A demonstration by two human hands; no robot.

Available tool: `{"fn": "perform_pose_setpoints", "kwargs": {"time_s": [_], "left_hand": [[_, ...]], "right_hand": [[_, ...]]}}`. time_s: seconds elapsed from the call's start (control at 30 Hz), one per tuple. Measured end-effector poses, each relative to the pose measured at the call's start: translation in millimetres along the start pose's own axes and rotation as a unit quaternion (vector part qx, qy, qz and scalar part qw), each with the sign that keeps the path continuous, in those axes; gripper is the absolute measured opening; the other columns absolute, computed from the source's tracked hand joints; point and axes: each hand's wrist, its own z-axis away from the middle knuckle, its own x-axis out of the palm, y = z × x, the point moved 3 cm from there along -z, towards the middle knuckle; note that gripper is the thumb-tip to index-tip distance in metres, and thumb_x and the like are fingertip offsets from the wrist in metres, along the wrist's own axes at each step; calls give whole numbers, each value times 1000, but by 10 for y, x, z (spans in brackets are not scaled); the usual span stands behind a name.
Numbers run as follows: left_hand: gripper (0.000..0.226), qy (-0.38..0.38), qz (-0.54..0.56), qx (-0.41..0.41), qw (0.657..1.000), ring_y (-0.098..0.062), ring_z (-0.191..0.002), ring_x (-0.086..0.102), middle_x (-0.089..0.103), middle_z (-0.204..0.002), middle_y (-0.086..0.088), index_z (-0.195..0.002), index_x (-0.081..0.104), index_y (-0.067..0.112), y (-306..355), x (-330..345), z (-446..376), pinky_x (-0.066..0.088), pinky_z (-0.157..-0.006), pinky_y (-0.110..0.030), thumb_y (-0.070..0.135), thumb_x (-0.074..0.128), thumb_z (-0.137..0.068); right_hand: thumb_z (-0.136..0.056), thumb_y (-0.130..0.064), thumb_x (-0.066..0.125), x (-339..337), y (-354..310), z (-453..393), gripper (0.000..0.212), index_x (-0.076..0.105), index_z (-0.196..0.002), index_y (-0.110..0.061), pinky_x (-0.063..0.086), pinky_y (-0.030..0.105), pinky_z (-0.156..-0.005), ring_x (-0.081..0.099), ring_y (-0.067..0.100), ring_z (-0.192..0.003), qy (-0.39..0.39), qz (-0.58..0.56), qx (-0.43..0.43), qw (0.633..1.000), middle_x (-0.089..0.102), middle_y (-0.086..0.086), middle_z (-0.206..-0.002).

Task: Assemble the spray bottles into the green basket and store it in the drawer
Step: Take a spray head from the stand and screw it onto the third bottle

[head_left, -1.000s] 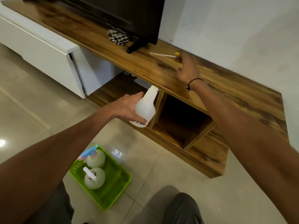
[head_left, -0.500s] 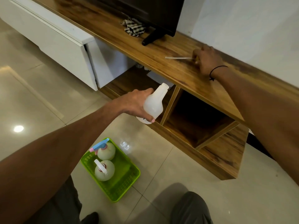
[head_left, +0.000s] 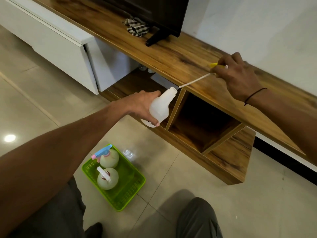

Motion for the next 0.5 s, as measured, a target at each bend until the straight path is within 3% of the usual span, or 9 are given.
{"fn": "perform_pose_setpoints", "kwargs": {"time_s": [0.17, 0.3, 0.5], "left_hand": [[104, -4, -24, 8, 1000, -28, -127, 55, 54, -143, -3, -146, 36, 29, 98, -20, -30, 54, -94, -46, 59, 92, -65], [105, -16, -44, 9, 999, -28, -128, 54, 54, -144, -3, -148, 36, 29, 128, 18, -35, 52, -93, -46, 60, 92, -65], [103, -24, -83, 21, 996, -29, -128, 55, 55, -143, -3, -146, 37, 31, 180, 26, -35, 52, -92, -47, 63, 90, -65]], "right_hand": [[-100, -11, 58, -55, -86, 89, 24, 66, -122, -14, 48, 50, -69, 49, 45, -115, -2, 19, -8, 1000, 55, 20, -123], [-102, -10, 59, -103, -105, 86, 25, 65, -125, -13, 50, 58, -78, 48, 46, -117, -5, 36, -14, 999, 54, 21, -127], [-103, -12, 57, -131, -104, 89, 23, 65, -125, -14, 47, 59, -83, 48, 45, -118, -3, 62, -32, 998, 53, 21, -127]]}}
